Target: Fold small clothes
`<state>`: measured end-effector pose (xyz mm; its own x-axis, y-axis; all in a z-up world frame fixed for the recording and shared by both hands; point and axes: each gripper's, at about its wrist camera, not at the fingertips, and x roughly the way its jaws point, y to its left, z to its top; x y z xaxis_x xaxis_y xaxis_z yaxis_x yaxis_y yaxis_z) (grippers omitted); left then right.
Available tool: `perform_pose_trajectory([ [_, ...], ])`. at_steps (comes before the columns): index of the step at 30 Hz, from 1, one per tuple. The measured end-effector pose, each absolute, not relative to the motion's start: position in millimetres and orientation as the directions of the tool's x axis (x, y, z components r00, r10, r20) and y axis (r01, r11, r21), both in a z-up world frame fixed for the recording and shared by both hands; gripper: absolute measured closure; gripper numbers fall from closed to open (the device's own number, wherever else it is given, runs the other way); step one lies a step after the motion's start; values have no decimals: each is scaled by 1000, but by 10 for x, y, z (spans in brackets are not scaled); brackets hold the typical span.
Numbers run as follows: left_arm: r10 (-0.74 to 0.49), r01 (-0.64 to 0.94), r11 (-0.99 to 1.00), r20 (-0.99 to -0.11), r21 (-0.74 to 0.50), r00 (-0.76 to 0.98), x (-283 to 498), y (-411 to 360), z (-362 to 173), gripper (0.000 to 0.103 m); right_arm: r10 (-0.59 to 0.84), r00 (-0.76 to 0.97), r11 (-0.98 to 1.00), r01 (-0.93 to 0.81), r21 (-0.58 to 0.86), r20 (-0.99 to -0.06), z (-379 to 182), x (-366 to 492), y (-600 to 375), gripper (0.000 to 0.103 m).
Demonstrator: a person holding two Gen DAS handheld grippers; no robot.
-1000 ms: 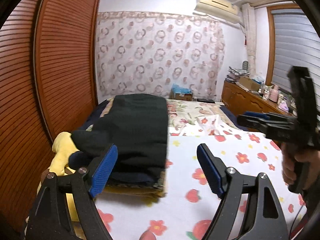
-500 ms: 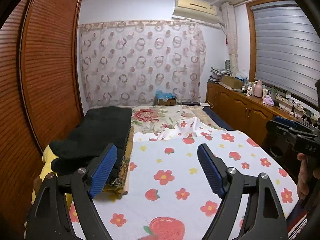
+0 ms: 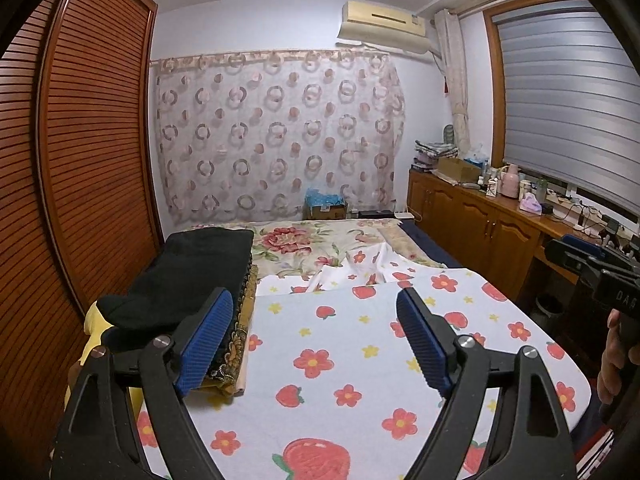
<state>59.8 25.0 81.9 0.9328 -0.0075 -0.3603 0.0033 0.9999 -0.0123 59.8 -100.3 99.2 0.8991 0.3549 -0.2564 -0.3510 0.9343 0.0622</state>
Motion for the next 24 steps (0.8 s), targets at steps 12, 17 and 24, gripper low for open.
perform_pose_trajectory([
  [12, -11, 7, 1000, -355, -12, 935, 575, 234, 835, 18, 331, 907, 943, -324, 73, -261, 920, 416, -1023, 32],
  [17, -11, 7, 1000, -355, -11, 935, 566, 245, 834, 18, 332, 907, 943, -322, 80, -260, 949, 397, -1064, 32],
  [24, -14, 10, 1000, -352, -11, 936, 563, 236, 838, 18, 330, 908, 944, -320, 80, -259, 955, 385, -1108, 32],
])
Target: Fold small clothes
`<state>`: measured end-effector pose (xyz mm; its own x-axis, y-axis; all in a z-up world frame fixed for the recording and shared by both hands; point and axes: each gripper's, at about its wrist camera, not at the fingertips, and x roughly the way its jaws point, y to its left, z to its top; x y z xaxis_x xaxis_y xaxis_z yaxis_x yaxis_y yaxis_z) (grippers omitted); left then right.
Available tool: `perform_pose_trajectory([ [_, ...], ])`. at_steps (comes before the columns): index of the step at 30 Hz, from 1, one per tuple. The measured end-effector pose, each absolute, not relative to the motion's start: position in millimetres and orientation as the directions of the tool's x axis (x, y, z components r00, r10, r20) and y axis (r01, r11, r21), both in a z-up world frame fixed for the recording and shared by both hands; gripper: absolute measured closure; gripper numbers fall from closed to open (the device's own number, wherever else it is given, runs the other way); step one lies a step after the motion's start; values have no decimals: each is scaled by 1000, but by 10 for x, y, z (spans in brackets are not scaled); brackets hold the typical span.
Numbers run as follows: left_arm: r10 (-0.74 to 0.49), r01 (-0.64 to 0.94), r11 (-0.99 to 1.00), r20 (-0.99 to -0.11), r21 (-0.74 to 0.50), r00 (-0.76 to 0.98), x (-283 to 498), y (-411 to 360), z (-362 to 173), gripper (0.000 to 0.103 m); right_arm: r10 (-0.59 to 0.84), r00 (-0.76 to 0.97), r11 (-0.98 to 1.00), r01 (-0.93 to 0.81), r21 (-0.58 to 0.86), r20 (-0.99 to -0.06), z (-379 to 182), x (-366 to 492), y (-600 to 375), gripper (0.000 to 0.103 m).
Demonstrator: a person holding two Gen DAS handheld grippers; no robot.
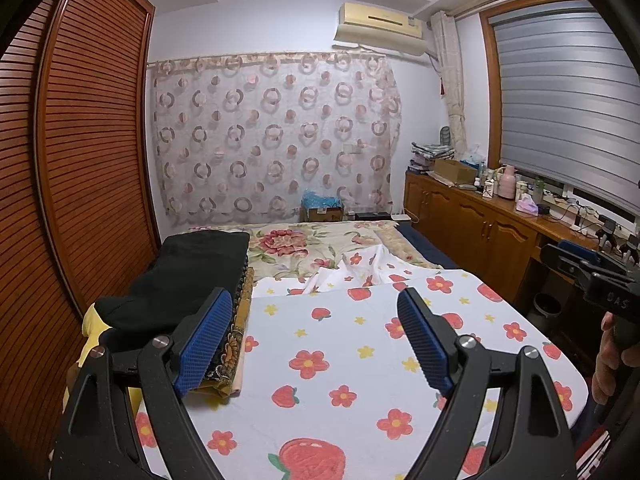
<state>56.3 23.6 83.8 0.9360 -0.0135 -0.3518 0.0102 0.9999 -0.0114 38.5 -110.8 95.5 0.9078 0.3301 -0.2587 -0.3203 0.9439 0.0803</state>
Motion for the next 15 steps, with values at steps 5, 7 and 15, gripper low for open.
perform_pose_trajectory([
  [5, -13, 9, 1000, -349, -12, 937, 564, 224, 844, 17, 327, 910, 945, -319, 75, -256, 960, 371, -1142, 32],
  [7, -13, 9, 1000, -349, -12, 937, 564, 226, 841, 17, 329, 909, 944, -321, 75, -256, 958, 371, -1142, 32],
  [15, -11, 7, 1000, -349, -11, 937, 549, 228, 856, 16, 330, 908, 944, -323, 72, -256, 954, 377, -1168, 32],
])
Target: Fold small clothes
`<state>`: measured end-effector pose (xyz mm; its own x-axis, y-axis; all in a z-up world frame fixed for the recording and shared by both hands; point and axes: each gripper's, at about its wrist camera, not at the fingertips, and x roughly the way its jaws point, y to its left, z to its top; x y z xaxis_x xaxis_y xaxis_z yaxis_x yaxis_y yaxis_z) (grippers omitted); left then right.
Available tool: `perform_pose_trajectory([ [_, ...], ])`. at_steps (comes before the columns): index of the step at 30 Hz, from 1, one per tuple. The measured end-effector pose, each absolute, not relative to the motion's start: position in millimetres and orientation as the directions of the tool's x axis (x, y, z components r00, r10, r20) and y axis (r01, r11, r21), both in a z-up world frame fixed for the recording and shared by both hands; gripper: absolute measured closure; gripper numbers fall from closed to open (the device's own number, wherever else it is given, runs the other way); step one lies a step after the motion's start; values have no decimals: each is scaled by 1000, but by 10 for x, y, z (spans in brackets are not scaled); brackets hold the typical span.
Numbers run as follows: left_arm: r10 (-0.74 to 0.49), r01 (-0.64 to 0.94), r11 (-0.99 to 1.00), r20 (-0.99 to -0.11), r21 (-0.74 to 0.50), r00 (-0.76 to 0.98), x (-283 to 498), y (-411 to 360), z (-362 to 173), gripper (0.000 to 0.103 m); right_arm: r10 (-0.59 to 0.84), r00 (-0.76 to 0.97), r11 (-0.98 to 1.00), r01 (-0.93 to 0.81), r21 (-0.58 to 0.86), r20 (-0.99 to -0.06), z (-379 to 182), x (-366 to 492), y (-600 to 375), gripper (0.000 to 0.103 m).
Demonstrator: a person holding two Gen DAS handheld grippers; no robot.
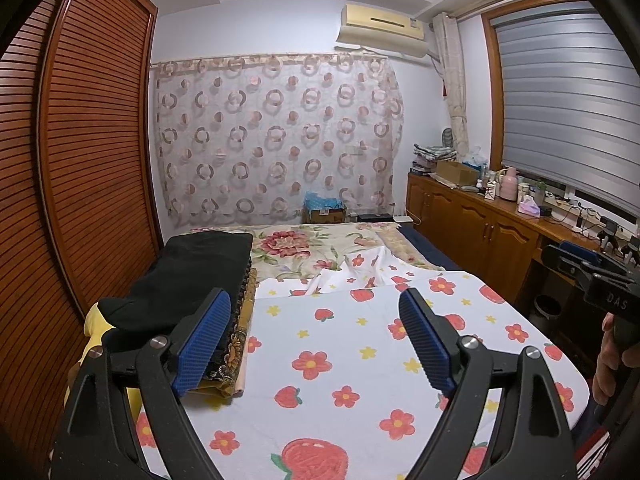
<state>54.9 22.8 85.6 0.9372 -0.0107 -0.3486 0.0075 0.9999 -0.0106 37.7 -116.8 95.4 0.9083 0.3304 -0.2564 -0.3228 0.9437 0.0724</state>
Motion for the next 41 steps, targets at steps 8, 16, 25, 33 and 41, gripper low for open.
perform_pose_trajectory([
  [8, -12, 8, 1000, -349, -12, 937, 550, 229, 851, 16, 333, 908, 943, -325, 73, -256, 950, 388, -1184, 32],
  [16, -11, 8, 1000, -349, -10, 937, 551, 229, 846, 16, 330, 910, 944, -323, 69, -251, 957, 396, -1215, 32],
  [25, -11, 8, 1000, -346, -11, 938, 543, 237, 858, 16, 326, 913, 945, -320, 63, -247, 959, 413, -1210, 32],
  [33, -11, 8, 1000, -345, -10, 939, 539, 237, 852, 16, 329, 912, 944, -324, 61, -244, 941, 400, -1228, 32],
  [41, -10, 7, 1000, -345, -10, 939, 535, 236, 847, 16, 330, 912, 944, -326, 60, -243, 936, 403, -1232, 32],
])
